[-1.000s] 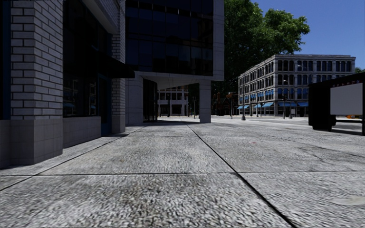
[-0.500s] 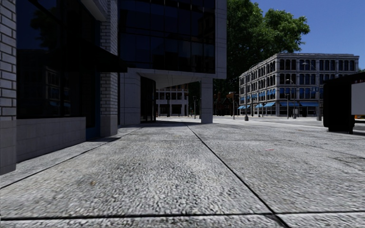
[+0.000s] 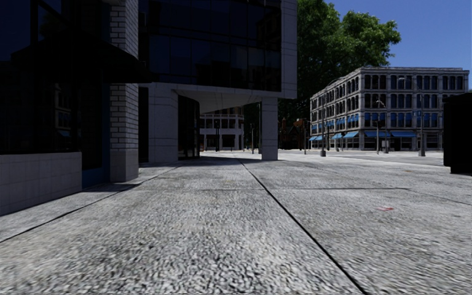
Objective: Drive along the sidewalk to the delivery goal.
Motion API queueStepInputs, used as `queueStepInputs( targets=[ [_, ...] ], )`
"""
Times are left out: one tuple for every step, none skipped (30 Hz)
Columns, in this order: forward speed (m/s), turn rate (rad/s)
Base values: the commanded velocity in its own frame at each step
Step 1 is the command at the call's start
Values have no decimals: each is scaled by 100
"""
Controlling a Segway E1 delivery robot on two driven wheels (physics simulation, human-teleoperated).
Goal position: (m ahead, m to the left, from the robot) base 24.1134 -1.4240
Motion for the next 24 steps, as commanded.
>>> queueStepInputs(
  targets=[
    [200, 0],
    [200, 0],
    [200, 0],
    [200, 0],
    [200, 0],
    [200, 0],
    [200, 0],
    [200, 0],
    [200, 0],
    [200, 0],
    [200, 0],
    [200, 0],
    [200, 0],
    [200, 0],
    [200, 0],
    [200, 0],
    [200, 0],
    [200, 0],
    [200, 0],
    [200, 0],
    [200, 0],
    [200, 0],
    [200, 0],
    [200, 0]
  ],
)
